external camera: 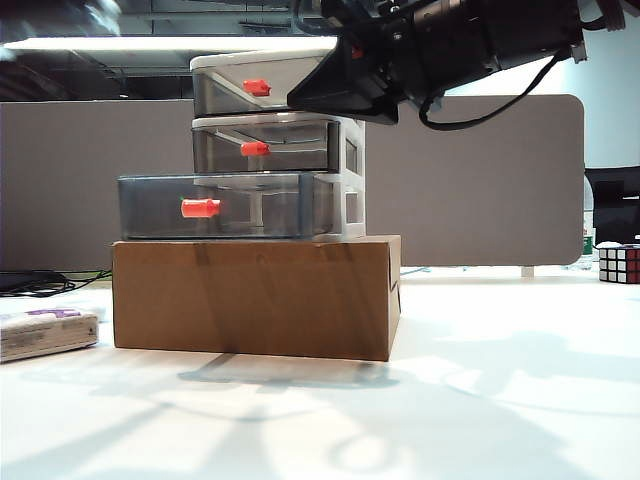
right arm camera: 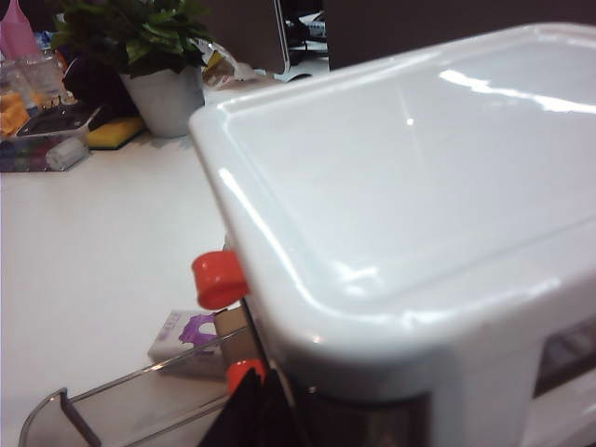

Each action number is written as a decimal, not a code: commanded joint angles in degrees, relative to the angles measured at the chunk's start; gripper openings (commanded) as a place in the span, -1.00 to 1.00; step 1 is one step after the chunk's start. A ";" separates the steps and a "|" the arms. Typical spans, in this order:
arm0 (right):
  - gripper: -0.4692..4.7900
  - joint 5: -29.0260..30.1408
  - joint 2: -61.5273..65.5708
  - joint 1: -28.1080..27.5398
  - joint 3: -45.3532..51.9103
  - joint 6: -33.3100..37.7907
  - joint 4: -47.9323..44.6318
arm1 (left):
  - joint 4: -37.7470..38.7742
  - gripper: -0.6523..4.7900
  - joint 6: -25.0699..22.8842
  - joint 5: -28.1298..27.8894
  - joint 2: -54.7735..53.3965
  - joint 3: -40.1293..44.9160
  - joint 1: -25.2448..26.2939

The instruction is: Open the third layer of the drawer on the table, pick up a pack of napkins on the table and put it in, and finally close the drawer.

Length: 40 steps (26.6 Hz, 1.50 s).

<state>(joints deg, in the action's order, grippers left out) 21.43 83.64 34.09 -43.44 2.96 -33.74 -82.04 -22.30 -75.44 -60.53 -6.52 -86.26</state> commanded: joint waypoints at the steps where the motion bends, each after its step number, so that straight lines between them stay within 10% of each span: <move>1: -0.85 1.05 -0.15 0.09 -0.35 -0.17 0.48 | -0.04 0.11 -13.09 1.03 9.77 -0.13 3.58; 9: -0.85 2.03 -0.13 0.09 -0.35 0.09 1.40 | 21.27 -0.03 -12.09 6.05 33.66 -0.15 10.47; 17: -0.85 2.93 -0.13 0.07 -0.35 0.07 2.03 | 58.18 -0.11 12.92 26.67 45.66 -2.91 26.01; 21: -0.85 2.93 -0.13 0.07 -0.35 0.09 2.08 | 69.57 -0.10 21.33 46.12 44.22 -7.19 44.37; 31: -0.85 2.95 -0.13 0.09 -0.35 0.37 2.21 | 77.26 -0.11 30.32 92.15 35.95 -10.34 84.89; 40: -0.85 3.13 -0.13 0.09 -0.35 0.50 2.27 | 74.29 -0.08 32.04 99.86 23.91 -10.43 99.93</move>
<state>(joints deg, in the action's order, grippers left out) 24.27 83.66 34.11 -43.46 3.33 -30.92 -5.45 12.43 23.70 -35.35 -16.58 13.89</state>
